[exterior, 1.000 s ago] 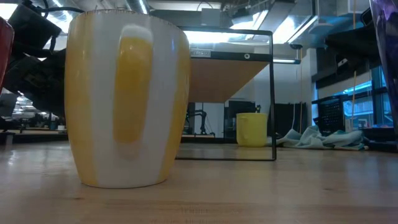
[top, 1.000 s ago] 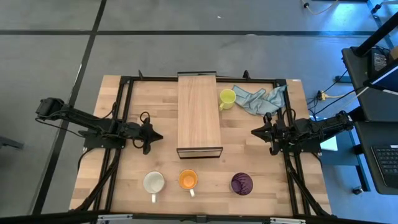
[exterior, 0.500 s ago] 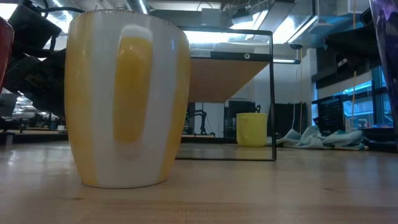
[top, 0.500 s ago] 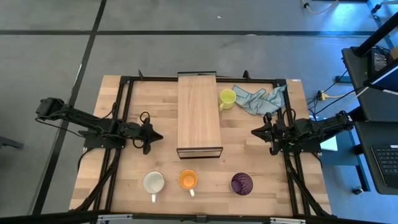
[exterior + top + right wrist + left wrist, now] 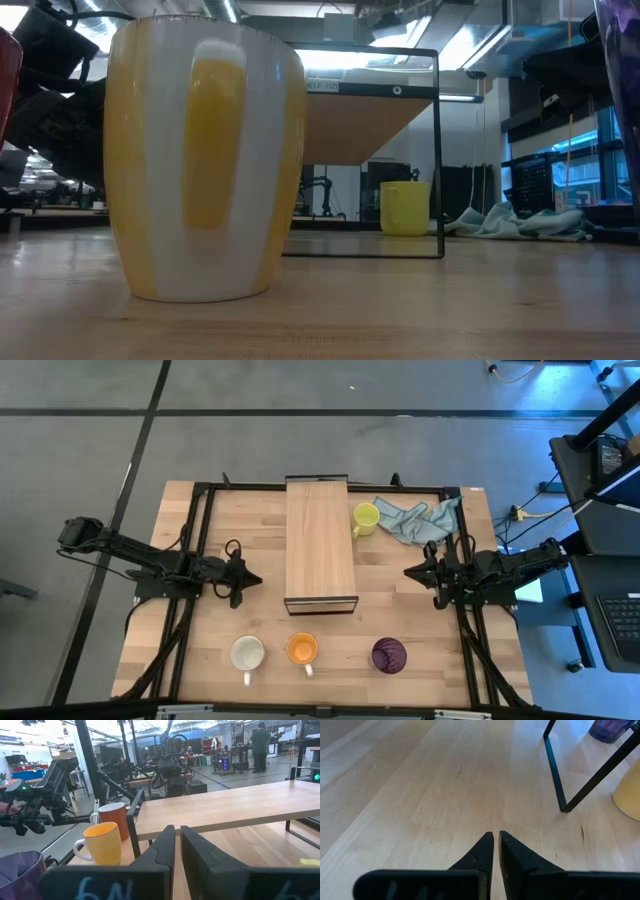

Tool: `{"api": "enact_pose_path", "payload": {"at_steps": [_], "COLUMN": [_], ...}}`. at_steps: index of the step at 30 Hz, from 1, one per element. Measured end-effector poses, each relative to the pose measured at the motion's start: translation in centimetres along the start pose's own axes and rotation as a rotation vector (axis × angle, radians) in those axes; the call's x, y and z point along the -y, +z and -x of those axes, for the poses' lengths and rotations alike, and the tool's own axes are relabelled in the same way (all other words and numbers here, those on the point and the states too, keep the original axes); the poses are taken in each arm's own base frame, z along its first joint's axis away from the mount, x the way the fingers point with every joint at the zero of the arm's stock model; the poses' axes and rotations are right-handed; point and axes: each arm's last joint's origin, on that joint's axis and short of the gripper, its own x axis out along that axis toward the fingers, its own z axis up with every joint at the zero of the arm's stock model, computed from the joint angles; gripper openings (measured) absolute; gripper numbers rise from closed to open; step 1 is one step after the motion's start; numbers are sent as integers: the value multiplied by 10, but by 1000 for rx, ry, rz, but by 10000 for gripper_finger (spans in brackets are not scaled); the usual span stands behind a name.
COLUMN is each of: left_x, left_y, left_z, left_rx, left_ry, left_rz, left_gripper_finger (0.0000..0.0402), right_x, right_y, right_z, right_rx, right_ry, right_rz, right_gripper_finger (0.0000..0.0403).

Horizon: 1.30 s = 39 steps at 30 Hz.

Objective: Stack small to large cups/mugs on shelf

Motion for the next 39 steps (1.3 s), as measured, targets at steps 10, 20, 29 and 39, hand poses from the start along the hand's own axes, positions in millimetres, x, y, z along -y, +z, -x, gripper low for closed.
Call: {"api": "enact_pose_path", "payload": {"at_steps": [10,20,29,39], "left_x": [0,0,0,0], "left_y": [0,0,0,1], "left_z": [0,0,0,0], "left_rx": [0,1,1,5], "left_ry": [0,0,-1,-4], "left_rz": [0,-75,154,591], "left_gripper_finger": [23,23,23,23], "right_x": [0,0,0,0], "right_y": [0,0,0,0], "right_z": [0,0,0,0], "right_rx": [0,0,0,0], "right_ry": [0,0,0,0], "right_rz": [0,0,1,1], "right_gripper_finger": [32,32,32,32]}}
